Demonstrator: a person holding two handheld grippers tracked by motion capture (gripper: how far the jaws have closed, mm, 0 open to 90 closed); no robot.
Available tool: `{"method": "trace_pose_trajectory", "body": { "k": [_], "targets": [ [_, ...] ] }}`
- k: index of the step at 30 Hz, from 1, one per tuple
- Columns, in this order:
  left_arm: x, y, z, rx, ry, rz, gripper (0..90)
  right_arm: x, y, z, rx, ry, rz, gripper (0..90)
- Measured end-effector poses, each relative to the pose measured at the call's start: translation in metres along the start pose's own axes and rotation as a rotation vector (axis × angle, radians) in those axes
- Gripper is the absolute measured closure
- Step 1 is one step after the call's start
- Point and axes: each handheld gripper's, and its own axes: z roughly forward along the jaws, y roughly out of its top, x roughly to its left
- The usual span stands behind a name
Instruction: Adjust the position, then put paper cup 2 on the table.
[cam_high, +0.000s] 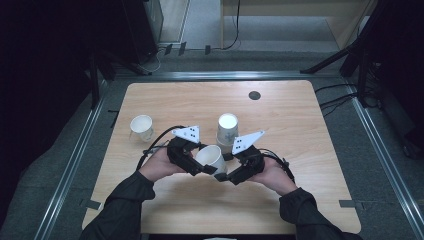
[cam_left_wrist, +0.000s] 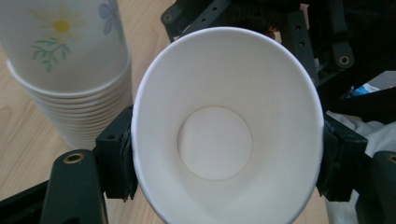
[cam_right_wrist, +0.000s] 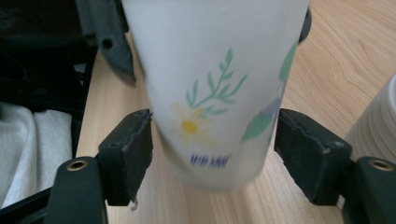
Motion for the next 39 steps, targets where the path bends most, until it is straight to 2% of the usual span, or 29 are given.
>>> {"method": "trace_pose_trajectory", "body": {
  "k": [5,7,11,13,17,19,23,25,30,31,39],
  "targets": [
    [0.004,-0.002,-0.009,-0.004,0.011,-0.014,24.6,0.001,-0.002,0.004,0.045,-0.059,-0.003,23.3],
    [0.005,-0.002,-0.013,-0.001,0.026,-0.013,24.6,0.001,-0.002,0.006,0.057,-0.084,0.002,23.3],
    [0.009,-0.003,-0.020,0.008,0.055,-0.015,25.0,0.000,-0.003,0.007,0.073,-0.095,0.003,23.0],
    [0.011,-0.004,-0.023,0.014,0.072,-0.017,25.0,0.000,-0.004,0.007,0.080,-0.120,0.003,23.5],
    [0.017,-0.006,-0.032,0.018,0.080,-0.041,25.0,-0.001,-0.006,0.005,0.071,-0.112,0.015,22.4],
    [0.019,-0.007,-0.035,0.015,0.086,-0.046,25.0,-0.001,-0.007,0.004,0.074,-0.134,0.009,22.4],
    [0.024,-0.008,-0.043,0.001,0.099,-0.057,25.0,-0.001,-0.009,0.002,0.081,-0.145,0.022,22.4],
    [0.026,-0.008,-0.046,0.019,0.109,-0.055,25.0,-0.001,-0.010,0.000,0.079,-0.154,0.022,22.4],
    [0.030,-0.007,-0.054,0.020,0.111,-0.062,25.0,-0.001,-0.013,-0.003,0.079,-0.177,0.034,22.4],
    [0.030,-0.007,-0.055,0.024,0.122,-0.058,25.0,-0.001,-0.014,-0.004,0.082,-0.180,0.037,22.4],
    [0.036,-0.014,-0.063,0.058,0.151,-0.068,25.0,-0.001,-0.017,-0.008,0.080,-0.200,0.036,22.4]
  ]
}}
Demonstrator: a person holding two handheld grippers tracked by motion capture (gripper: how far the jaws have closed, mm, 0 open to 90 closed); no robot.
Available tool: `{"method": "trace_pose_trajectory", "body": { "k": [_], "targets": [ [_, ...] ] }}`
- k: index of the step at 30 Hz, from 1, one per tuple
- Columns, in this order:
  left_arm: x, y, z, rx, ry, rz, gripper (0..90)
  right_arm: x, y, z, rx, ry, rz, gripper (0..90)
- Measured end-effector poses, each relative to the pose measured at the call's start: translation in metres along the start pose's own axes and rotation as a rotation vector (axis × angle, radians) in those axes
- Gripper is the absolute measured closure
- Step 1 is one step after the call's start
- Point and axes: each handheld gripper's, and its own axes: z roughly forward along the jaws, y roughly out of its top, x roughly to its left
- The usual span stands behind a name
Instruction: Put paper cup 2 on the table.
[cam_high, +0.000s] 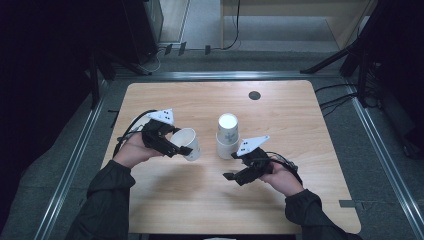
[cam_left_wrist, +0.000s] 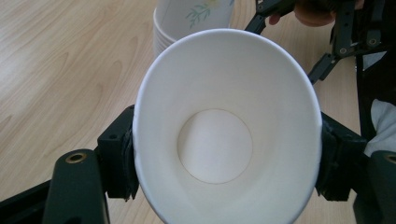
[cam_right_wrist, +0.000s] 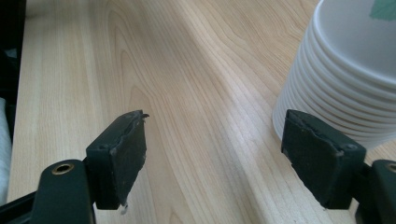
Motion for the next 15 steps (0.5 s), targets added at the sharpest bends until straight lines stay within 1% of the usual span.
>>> {"method": "trace_pose_trajectory", "body": {
  "k": [6,8,15],
  "targets": [
    [0.005,-0.010,-0.005,0.016,0.011,-0.011,25.0,0.000,-0.001,-0.001,0.002,-0.004,-0.001,22.4],
    [0.007,-0.014,-0.008,0.019,0.022,-0.013,25.0,0.001,-0.001,-0.001,0.003,-0.001,0.004,22.4],
    [0.012,-0.028,-0.017,0.018,0.046,-0.031,25.0,0.003,-0.003,-0.003,0.011,-0.001,-0.011,22.2]
  ]
}}
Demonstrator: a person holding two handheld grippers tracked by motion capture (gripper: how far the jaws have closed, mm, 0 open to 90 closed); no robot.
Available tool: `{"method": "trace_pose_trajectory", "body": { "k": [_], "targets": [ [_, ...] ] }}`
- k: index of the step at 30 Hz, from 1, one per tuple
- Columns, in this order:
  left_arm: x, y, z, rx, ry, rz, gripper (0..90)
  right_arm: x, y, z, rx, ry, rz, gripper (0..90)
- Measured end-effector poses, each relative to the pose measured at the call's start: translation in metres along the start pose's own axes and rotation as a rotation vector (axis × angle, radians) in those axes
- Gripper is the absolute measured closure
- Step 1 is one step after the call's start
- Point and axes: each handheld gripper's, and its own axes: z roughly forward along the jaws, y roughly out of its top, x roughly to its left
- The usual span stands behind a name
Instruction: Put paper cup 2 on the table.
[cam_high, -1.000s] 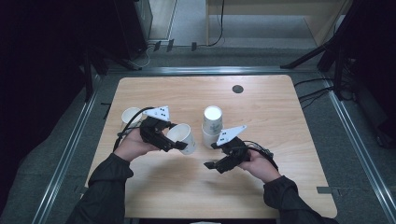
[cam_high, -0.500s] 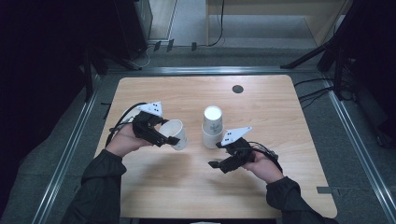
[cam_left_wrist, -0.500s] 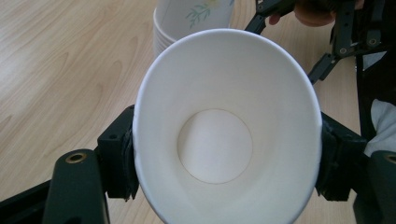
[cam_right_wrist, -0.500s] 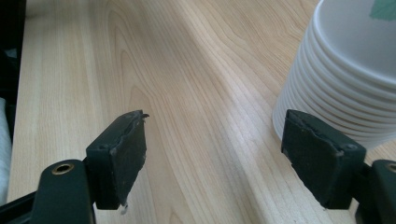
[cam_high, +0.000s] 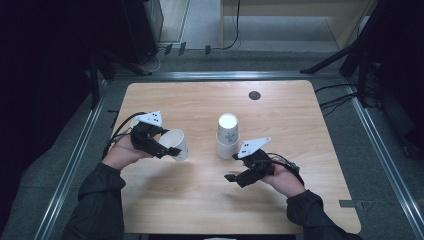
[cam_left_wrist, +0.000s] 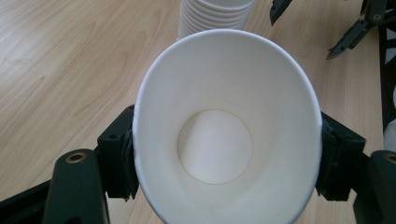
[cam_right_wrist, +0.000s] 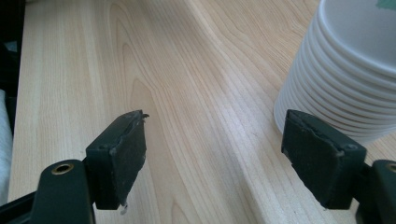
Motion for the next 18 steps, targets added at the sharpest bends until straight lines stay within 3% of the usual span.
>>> {"method": "trace_pose_trajectory", "body": {
  "k": [6,18],
  "targets": [
    [0.001,-0.009,-0.003,0.023,0.040,0.023,25.0,-0.001,-0.001,-0.001,0.002,-0.004,-0.001,22.3],
    [0.002,-0.028,-0.009,0.032,0.043,-0.001,24.9,0.000,0.001,0.003,0.036,0.015,-0.016,22.1]
  ]
}}
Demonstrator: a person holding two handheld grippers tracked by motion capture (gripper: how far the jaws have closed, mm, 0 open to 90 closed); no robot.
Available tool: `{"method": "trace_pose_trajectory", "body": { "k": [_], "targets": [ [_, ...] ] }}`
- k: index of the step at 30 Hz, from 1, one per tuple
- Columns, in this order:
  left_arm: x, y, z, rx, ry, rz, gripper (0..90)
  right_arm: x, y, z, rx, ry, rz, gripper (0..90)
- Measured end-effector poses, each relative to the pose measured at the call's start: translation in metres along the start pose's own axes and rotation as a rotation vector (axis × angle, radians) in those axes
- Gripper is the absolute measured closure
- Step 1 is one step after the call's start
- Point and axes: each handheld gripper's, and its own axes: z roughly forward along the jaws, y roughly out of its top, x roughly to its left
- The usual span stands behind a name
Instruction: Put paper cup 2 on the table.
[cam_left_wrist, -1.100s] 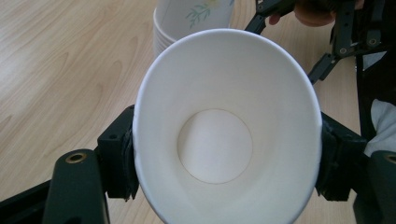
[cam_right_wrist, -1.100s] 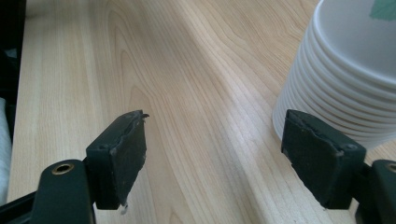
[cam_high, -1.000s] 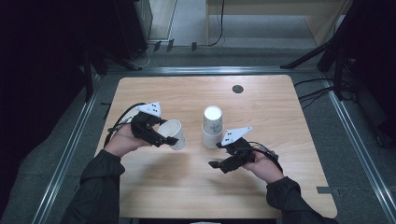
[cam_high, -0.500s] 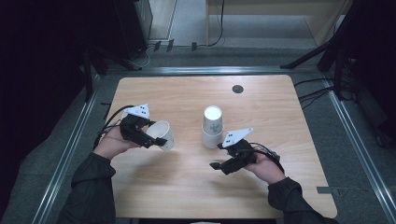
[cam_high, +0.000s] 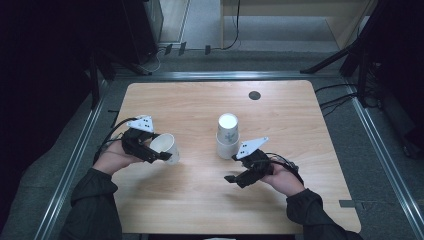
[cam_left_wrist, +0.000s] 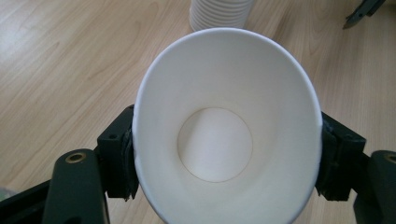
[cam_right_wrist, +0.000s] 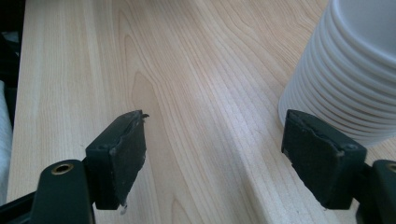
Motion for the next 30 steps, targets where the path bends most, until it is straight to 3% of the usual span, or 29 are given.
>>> {"method": "trace_pose_trajectory", "body": {
  "k": [13,30],
  "targets": [
    [0.007,-0.022,-0.012,-0.007,0.033,-0.044,24.9,-0.002,0.004,0.004,0.007,0.010,-0.020,22.2],
    [0.030,-0.053,-0.016,0.016,0.085,-0.104,24.7,-0.001,0.005,0.006,0.011,0.016,-0.035,22.2]
  ]
}}
